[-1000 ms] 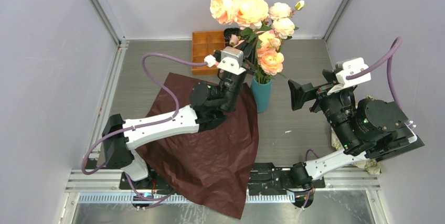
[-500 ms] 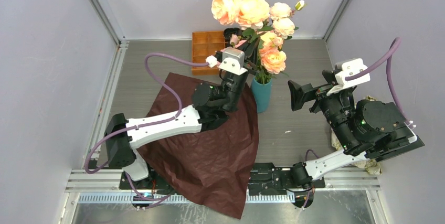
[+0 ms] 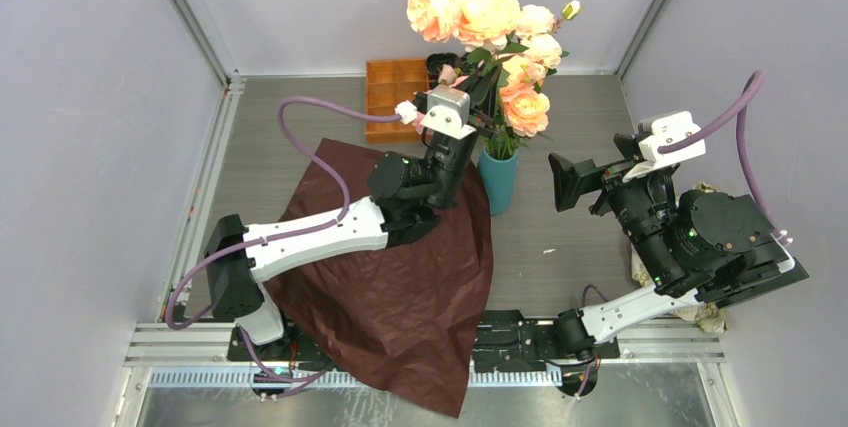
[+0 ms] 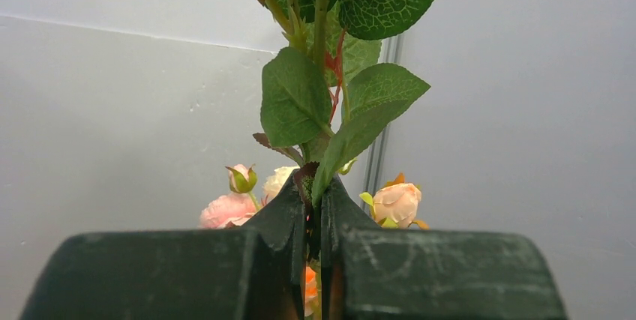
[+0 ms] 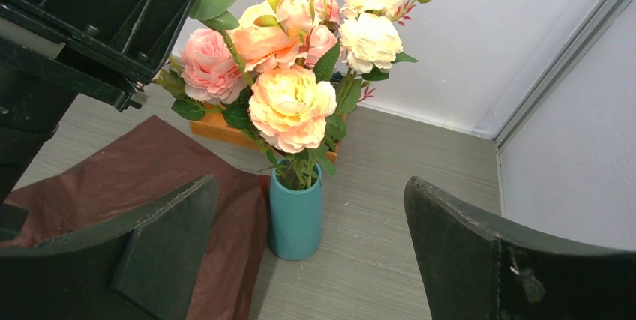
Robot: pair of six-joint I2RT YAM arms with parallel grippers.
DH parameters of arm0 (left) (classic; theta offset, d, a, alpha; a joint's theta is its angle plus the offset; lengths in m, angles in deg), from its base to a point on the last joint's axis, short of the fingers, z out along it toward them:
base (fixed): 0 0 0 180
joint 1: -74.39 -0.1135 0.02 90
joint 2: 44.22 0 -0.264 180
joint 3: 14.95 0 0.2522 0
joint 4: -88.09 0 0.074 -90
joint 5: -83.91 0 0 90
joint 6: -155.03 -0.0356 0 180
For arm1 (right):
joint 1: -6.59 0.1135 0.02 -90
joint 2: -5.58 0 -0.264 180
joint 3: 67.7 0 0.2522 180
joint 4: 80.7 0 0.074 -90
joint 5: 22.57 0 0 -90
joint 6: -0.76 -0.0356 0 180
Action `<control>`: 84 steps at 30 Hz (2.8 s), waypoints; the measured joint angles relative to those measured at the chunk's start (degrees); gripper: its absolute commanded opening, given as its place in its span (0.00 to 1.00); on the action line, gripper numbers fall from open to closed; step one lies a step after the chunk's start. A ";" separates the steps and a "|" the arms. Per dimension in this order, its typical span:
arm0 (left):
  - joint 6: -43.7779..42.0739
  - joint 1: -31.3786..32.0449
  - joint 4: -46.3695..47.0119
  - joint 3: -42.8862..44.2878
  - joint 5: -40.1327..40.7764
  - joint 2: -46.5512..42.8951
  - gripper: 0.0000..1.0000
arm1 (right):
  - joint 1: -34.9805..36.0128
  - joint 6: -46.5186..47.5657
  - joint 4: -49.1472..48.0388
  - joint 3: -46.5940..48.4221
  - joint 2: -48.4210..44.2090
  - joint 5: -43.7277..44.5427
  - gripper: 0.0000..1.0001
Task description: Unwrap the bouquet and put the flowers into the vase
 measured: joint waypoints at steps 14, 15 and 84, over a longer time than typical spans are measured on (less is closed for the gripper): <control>-1.36 0.00 0.02 -0.24 0.90 0.87 0.02 | 0.00 -0.35 -0.02 -0.20 -0.04 0.00 1.00; -1.33 0.00 0.22 -0.83 1.16 1.09 0.03 | 0.00 -0.42 0.00 -0.35 -0.04 0.00 1.00; -27.71 28.92 17.14 -30.10 42.32 -8.44 0.51 | 0.00 -6.36 -1.36 -5.86 -4.24 0.00 0.99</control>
